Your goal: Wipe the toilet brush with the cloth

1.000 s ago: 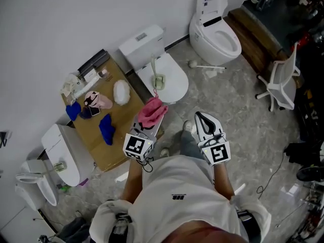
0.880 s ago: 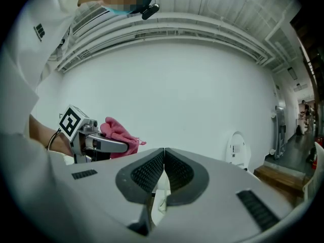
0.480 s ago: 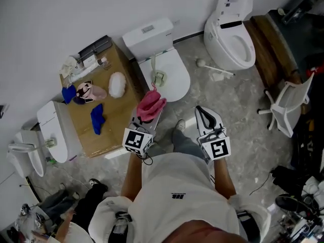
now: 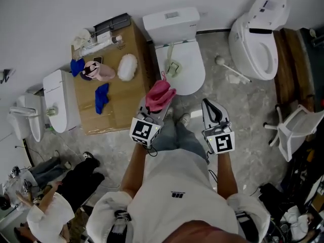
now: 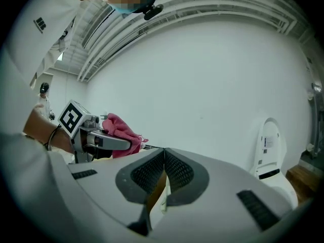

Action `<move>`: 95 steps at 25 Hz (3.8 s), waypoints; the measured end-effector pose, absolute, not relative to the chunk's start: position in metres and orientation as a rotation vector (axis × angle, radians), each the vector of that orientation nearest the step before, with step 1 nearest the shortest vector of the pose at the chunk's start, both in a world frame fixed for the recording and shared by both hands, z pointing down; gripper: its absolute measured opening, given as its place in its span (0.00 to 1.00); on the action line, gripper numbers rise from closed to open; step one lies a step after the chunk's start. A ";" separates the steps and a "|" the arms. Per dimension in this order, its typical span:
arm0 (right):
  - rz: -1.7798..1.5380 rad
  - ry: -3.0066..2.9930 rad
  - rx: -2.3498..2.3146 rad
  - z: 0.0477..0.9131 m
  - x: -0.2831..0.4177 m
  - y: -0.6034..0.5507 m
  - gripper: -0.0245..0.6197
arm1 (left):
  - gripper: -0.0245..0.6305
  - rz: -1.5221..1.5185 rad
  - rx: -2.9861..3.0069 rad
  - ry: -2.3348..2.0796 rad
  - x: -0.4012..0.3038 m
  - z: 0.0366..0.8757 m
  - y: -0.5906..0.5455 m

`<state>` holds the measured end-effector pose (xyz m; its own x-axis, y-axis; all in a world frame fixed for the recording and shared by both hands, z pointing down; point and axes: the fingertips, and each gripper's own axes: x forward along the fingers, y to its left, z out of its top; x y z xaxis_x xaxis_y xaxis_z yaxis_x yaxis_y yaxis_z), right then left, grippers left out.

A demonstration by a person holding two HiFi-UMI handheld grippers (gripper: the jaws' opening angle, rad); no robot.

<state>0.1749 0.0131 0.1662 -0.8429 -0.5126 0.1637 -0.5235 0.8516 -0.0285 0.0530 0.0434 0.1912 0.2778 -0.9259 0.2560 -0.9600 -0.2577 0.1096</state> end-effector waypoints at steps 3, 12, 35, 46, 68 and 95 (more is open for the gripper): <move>0.069 -2.885 0.744 0.179 0.161 0.007 0.04 | 0.27 0.246 2.291 -1.763 0.046 0.208 0.037; 0.048 -2.843 0.664 0.227 0.130 -0.023 0.05 | 0.27 0.258 2.210 -1.804 0.021 0.263 0.007; -0.102 -2.583 0.374 0.422 0.053 -0.088 0.08 | 0.27 0.324 2.096 -1.758 -0.032 0.444 -0.065; -0.068 -2.550 0.358 0.508 0.040 -0.101 0.09 | 0.27 0.321 2.056 -1.763 -0.037 0.521 -0.078; -0.005 -2.493 0.263 0.632 -0.005 -0.124 0.16 | 0.31 0.392 2.088 -1.738 -0.040 0.583 -0.116; -0.005 -2.478 0.208 0.685 -0.030 -0.126 0.14 | 0.28 0.419 2.070 -1.684 -0.032 0.639 -0.151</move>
<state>-0.0296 -0.1263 0.6847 -0.7807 -0.1506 0.6065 -0.1483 0.9874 0.0544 -0.0322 -0.1508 0.6387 0.2139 -0.8439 0.4921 -0.9761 -0.1643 0.1426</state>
